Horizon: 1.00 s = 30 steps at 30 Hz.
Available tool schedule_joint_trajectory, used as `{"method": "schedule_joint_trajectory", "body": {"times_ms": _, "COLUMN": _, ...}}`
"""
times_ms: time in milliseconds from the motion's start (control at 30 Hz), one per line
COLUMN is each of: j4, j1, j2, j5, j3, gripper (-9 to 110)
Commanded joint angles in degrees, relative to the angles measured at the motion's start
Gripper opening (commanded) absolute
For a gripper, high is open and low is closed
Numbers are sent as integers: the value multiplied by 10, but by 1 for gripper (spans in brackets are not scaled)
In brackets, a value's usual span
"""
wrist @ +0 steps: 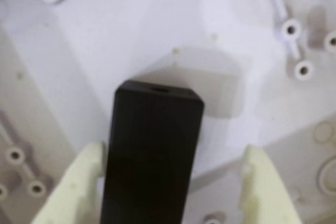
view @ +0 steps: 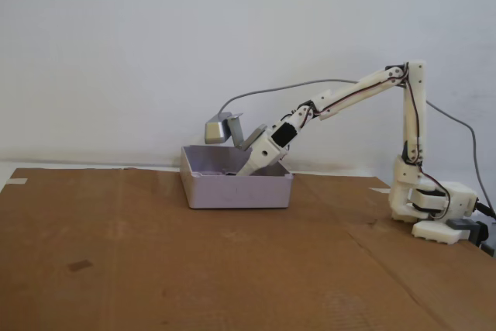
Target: Grasp a block and put it in the box.
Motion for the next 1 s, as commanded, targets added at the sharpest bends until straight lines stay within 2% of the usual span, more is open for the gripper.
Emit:
{"method": "schedule_joint_trajectory", "body": {"times_ms": 0, "j4": -28, "j1": -5, "j2": 43, "j5": -5, "j3": -23, "gripper": 31}}
{"method": "schedule_joint_trajectory", "body": {"times_ms": 867, "j4": -26, "j1": -5, "j2": 78, "j5": -22, "j3": -36, "gripper": 32}}
{"method": "schedule_joint_trajectory", "body": {"times_ms": 967, "j4": -26, "j1": -5, "j2": 83, "j5": -22, "j3": -36, "gripper": 35}}
